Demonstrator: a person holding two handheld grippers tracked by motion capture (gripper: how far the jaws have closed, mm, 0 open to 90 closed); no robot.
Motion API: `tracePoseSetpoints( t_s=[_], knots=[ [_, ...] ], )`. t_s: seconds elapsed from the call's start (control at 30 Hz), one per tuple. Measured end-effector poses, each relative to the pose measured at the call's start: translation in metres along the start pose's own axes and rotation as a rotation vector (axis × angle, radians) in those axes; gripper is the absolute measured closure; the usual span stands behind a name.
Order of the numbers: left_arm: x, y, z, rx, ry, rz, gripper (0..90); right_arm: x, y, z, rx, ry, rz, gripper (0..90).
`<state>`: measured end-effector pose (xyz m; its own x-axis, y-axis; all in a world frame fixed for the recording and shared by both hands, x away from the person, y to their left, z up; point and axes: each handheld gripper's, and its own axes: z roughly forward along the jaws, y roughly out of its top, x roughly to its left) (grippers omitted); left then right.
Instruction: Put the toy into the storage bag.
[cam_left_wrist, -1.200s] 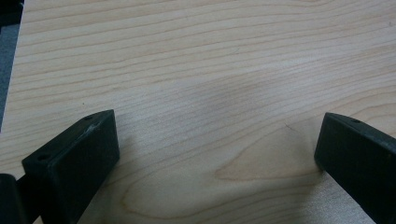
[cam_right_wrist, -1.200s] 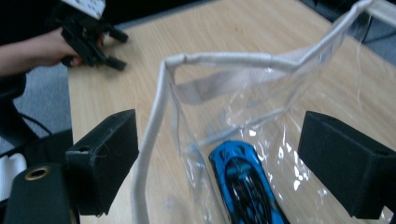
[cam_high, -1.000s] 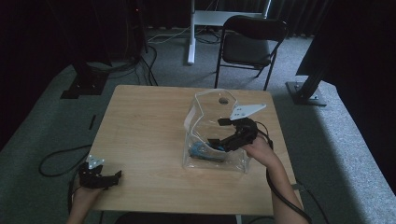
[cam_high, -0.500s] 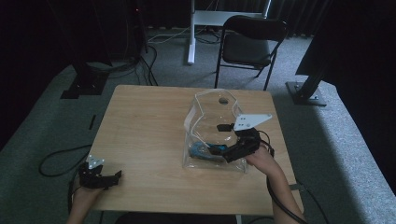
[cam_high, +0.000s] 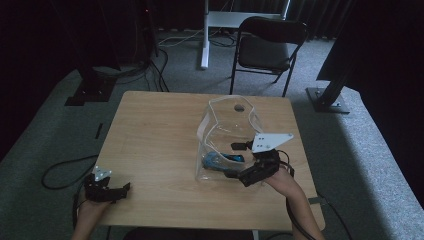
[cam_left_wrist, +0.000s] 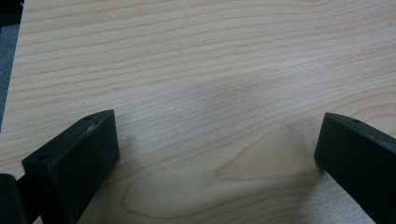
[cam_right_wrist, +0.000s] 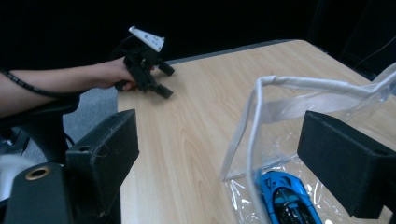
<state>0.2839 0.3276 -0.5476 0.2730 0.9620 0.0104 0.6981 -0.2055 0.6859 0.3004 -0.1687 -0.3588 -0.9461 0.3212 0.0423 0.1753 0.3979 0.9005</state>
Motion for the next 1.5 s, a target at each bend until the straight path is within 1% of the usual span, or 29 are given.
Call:
tracePoseSetpoints(
  t_s=[0.1, 0.13, 0.17, 0.2, 0.27, 0.3, 0.37, 0.4, 0.47, 0.6, 0.63, 0.7, 0.73, 0.8, 0.87, 0.9, 1.0, 1.1, 1.23, 1.27, 1.33, 1.43, 1.47, 1.5],
  knots=[
    [0.0, 0.0, 0.0, 0.0, 0.0, 0.0, 0.3, 0.005, -0.003, 0.001, 0.008, -0.001, -0.012, 11.8],
    [0.0, 0.0, 0.0, 0.0, 0.0, 0.001, 0.3, 0.006, -0.005, 0.001, 0.006, -0.009, -0.016, 11.8],
    [0.0, 0.0, 0.0, 0.0, 0.0, 0.001, 0.3, 0.007, -0.007, 0.001, 0.007, -0.01, -0.017, 11.8],
    [0.0, 0.0, 0.0, 0.001, 0.0, 0.001, 0.3, 0.008, -0.009, 0.001, 0.005, -0.002, -0.014, 11.8],
    [0.0, 0.0, 0.0, 0.001, 0.0, 0.002, 0.3, 0.01, -0.013, 0.001, -0.004, -0.01, -0.013, 11.8],
    [0.0, 0.0, 0.0, 0.001, 0.0, 0.002, 0.3, 0.01, -0.015, 0.001, -0.001, -0.007, -0.012, 11.8],
    [0.0, 0.0, 0.0, 0.001, 0.0, 0.001, 0.3, 0.012, -0.02, 0.002, -0.003, -0.015, -0.012, 11.8],
    [0.0, 0.0, 0.0, 0.001, 0.0, 0.001, 0.3, 0.012, -0.022, 0.002, -0.004, -0.007, -0.007, 11.8],
    [0.0, 0.0, 0.0, 0.001, 0.0, 0.002, 0.3, 0.014, -0.026, 0.003, -0.005, -0.011, -0.012, 11.8],
    [0.0, 0.0, 0.0, 0.001, 0.0, 0.002, 0.3, 0.016, -0.033, 0.002, -0.032, 0.003, -0.018, 11.9],
    [0.0, 0.0, 0.0, 0.001, 0.0, 0.001, 0.3, 0.017, -0.034, 0.001, -0.039, 0.006, -0.013, 12.1],
    [0.0, 0.0, 0.0, 0.001, 0.0, 0.001, 0.3, 0.018, -0.035, -0.001, -0.045, 0.028, -0.008, 12.1],
    [0.0, 0.0, 0.0, 0.002, 0.0, 0.002, 0.3, 0.019, -0.036, -0.001, -0.044, 0.038, -0.007, 12.1],
    [0.0, 0.0, 0.0, 0.001, 0.0, 0.001, 0.3, 0.022, -0.037, -0.001, -0.039, 0.038, -0.013, 12.1],
    [0.0, 0.0, 0.0, 0.001, 0.0, 0.002, 0.3, 0.023, -0.039, 0.0, -0.033, 0.057, -0.017, 12.1],
    [0.0, 0.0, 0.0, 0.001, 0.0, 0.002, 0.3, 0.024, -0.041, 0.001, -0.028, 0.059, -0.017, 12.1],
    [0.0, 0.0, 0.0, 0.001, 0.0, 0.002, 0.3, 0.025, -0.048, 0.007, -0.011, 0.071, -0.005, 12.1],
    [0.0, 0.0, 0.0, 0.0, 0.0, 0.0, 0.3, 0.025, -0.056, 0.014, 0.018, 0.082, -0.008, 12.0],
    [0.0, 0.0, 0.0, 0.003, 0.0, 0.003, 0.3, 0.026, -0.067, 0.023, 0.04, 0.082, -0.008, 12.1],
    [0.0, 0.0, 0.0, 0.003, 0.0, 0.003, 0.3, 0.026, -0.067, 0.023, 0.04, 0.082, -0.008, 12.1],
    [0.0, 0.0, 0.0, 0.002, 0.0, 0.002, 0.3, 0.023, -0.075, 0.029, 0.047, 0.084, 0.01, 12.0],
    [0.0, 0.0, 0.0, 0.0, 0.0, 0.002, 0.3, 0.02, -0.085, 0.034, 0.057, 0.072, 0.01, 12.0],
    [0.0, 0.0, 0.0, 0.0, 0.0, 0.002, 0.3, 0.02, -0.085, 0.034, 0.057, 0.072, 0.01, 12.0],
    [0.0, 0.0, 0.0, 0.0, 0.0, 0.002, 0.3, 0.019, -0.089, 0.035, 0.055, 0.069, 0.009, 12.0]
  ],
)
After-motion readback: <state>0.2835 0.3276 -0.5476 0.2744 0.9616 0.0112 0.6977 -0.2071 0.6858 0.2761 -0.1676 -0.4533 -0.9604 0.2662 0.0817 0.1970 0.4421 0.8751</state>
